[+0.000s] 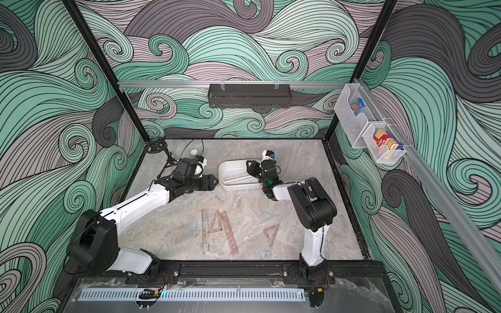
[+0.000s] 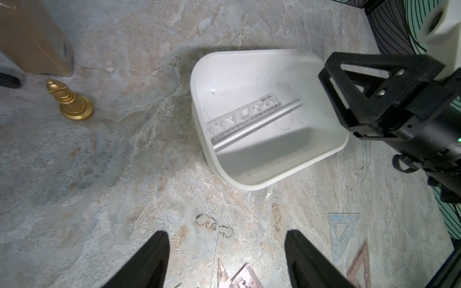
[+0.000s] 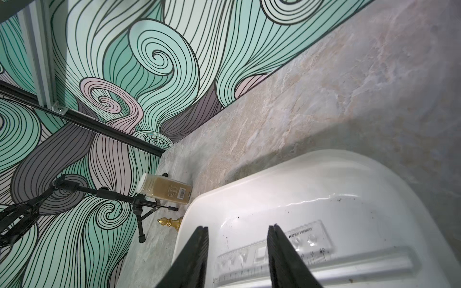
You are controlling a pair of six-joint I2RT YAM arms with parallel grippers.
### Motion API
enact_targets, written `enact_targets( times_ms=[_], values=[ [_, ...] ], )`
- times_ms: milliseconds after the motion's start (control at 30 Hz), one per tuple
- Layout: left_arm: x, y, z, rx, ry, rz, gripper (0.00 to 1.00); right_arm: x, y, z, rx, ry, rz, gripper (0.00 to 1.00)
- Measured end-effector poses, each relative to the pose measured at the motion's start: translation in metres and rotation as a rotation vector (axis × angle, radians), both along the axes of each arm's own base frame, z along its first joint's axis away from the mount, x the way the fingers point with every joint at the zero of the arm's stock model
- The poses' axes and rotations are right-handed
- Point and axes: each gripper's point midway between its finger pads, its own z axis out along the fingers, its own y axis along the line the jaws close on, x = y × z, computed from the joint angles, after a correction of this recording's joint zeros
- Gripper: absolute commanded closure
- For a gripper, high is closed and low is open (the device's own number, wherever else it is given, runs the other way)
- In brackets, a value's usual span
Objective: Put the scattered rulers into the storage box
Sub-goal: Place the ruler in the storage box, then pick up the ruler from the center of the board.
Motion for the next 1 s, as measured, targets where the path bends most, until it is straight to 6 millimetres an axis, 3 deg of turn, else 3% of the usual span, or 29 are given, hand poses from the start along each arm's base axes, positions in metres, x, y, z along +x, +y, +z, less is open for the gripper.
enact_targets(
  times_ms=[133,233,333,400,567,667,867,1000],
  values=[
    [0.0,0.0,0.0,-0.004,0.004,0.005,0.23,-0.004,-0.001,0.03,-0.03,-0.057,0.033,0.5],
    [-0.001,0.0,0.001,-0.013,0.009,0.011,0.23,-0.019,0.002,0.059,-0.056,-0.114,0.079,0.51],
    [-0.007,-0.001,0.004,-0.038,0.011,0.008,0.22,-0.054,0.007,0.074,-0.109,-0.154,0.137,0.51],
    [-0.016,0.001,0.006,-0.063,0.007,0.009,0.2,-0.085,0.016,0.072,-0.163,-0.16,0.184,0.51],
    [-0.041,-0.002,-0.019,-0.122,0.067,0.013,0.21,-0.176,0.043,0.034,-0.334,-0.137,0.341,0.53],
    [-0.053,-0.002,-0.038,-0.124,0.126,0.026,0.21,-0.222,0.058,0.009,-0.449,-0.122,0.436,0.48],
    [-0.062,0.008,-0.052,-0.105,0.157,0.075,0.2,-0.282,0.1,-0.046,-0.685,-0.095,0.624,0.36],
    [-0.061,0.014,-0.046,-0.096,0.136,0.102,0.2,-0.296,0.113,-0.076,-0.835,-0.078,0.675,0.27]
  ],
)
